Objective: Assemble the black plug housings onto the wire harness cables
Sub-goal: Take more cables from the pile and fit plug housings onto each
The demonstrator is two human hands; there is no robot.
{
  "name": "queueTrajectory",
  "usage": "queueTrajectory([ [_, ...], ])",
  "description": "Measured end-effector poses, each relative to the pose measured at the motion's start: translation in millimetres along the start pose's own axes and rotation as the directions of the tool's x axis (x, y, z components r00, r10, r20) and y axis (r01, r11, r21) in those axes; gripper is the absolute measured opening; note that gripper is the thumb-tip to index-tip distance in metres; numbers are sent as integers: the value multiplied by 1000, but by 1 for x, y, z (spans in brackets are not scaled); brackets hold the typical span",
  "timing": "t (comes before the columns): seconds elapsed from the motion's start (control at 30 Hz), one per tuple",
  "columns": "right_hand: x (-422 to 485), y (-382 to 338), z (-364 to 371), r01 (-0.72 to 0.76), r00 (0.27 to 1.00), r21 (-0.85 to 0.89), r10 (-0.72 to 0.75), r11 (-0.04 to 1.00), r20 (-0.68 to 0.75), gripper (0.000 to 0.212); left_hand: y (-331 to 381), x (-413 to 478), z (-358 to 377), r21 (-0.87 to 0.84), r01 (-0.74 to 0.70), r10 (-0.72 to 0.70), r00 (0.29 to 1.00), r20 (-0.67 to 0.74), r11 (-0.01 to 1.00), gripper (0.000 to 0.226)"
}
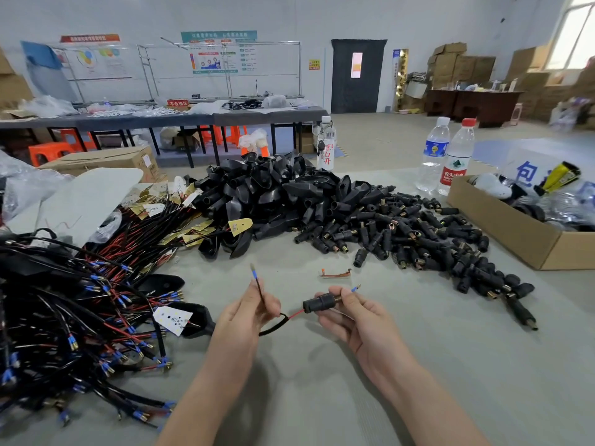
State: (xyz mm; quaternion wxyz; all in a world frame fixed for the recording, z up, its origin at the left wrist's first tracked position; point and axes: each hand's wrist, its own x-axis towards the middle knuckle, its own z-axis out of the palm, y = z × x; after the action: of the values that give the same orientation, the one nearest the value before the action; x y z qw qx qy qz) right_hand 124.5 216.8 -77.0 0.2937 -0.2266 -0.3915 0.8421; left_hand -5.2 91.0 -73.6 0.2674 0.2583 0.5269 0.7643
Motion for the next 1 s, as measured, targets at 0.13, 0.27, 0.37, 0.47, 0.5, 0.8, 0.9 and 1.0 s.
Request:
queueTrajectory([
  [0.13, -1, -1, 1, 0, 1000, 41, 0, 999, 1, 24, -1, -3, 0, 172, -1, 9, 999, -41, 985, 56],
  [0.27, -3, -1, 4, -4, 1000, 45, 3, 999, 27, 24, -1, -9, 1, 353, -73, 99, 993, -57, 933, 61],
  [0.37, -4, -1, 4, -8, 999, 58, 5, 998, 43, 24, -2, -10, 5, 367, -98, 144, 985, -100, 925, 55],
  [0.47, -6, -2, 4, -15, 998, 65, 11, 998, 58, 24, -3, -8, 4, 368, -116, 166, 980, -108, 922, 46],
  [0.5, -6, -2, 4, -18, 998, 67, 14, 998, 60, 24, -4, -8, 4, 382, -126, 180, 978, -109, 916, 43],
  [0.8, -8, -4, 9, -44, 997, 89, 39, 995, 59, 24, -6, -6, 3, 400, -166, 237, 962, -136, 901, 31],
  [0.9, -8, -3, 9, -45, 998, 89, 40, 995, 56, 24, -7, -6, 4, 401, -164, 236, 962, -139, 901, 32],
  [1.0, -7, -2, 8, -44, 997, 85, 39, 995, 61, 24, -7, -6, 4, 400, -164, 241, 959, -150, 902, 32],
])
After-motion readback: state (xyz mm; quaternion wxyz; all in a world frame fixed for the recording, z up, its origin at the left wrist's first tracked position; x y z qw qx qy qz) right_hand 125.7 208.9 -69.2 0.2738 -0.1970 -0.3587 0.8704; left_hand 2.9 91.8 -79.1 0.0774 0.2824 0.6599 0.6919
